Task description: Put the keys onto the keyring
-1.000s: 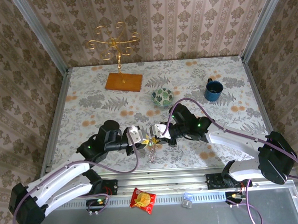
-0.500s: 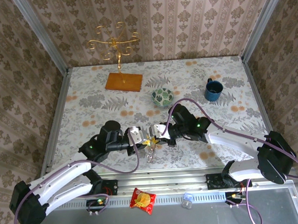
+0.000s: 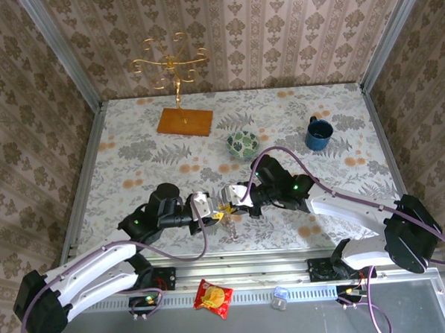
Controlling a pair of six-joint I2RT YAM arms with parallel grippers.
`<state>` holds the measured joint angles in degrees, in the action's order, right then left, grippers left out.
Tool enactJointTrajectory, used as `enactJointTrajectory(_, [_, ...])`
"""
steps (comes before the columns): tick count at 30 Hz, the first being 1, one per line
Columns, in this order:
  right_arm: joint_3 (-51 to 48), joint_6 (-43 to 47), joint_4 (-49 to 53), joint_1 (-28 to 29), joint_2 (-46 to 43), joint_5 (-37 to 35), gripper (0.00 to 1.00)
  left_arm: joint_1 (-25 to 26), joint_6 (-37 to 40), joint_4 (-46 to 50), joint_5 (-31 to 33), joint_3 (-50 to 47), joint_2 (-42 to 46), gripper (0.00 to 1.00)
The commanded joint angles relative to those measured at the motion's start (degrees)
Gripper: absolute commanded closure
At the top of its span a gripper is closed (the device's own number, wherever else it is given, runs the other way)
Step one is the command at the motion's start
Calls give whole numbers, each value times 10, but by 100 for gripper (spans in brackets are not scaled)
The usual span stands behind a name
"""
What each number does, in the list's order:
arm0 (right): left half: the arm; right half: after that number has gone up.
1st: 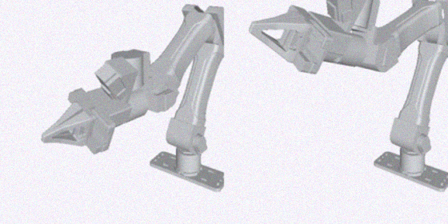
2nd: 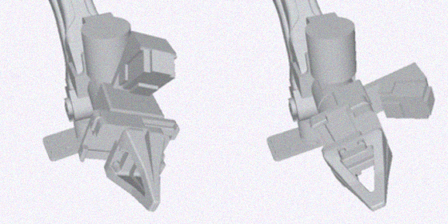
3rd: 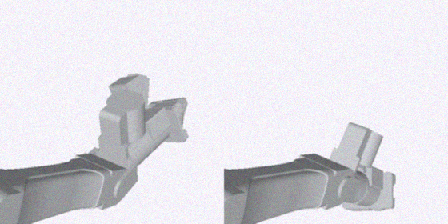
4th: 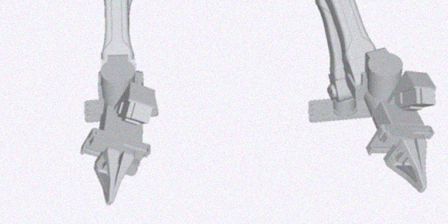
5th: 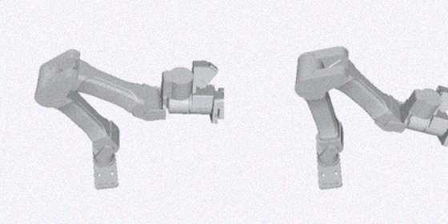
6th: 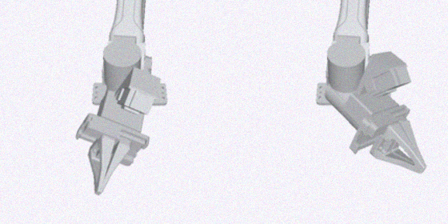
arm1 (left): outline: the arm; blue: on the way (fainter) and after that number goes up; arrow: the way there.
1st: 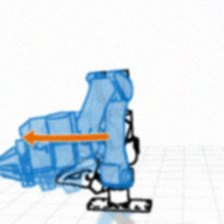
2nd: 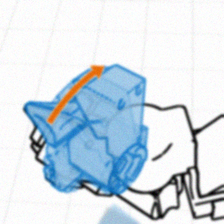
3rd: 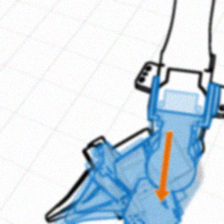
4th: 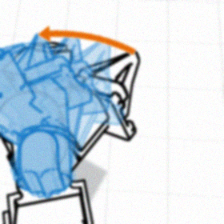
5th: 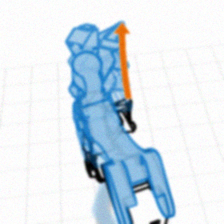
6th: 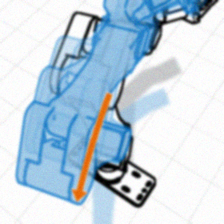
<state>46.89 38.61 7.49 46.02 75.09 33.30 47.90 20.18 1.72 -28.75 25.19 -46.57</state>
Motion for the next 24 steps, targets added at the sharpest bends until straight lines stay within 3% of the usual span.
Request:
enactJointTrajectory(1, [15, -8, -22, 3, 0, 17, 100, -5, -1, -24, -15, -5, 9, 80])
enactJointTrajectory(13, [27, 1, -16, 7, 11, 22, 100, -6, 2, -33, -24, -2, -1, 84])
enactJointTrajectory(24, [17, -5, -21, 6, 5, 23, 99, -6, 18, -17, -25, 7, -16, 100])
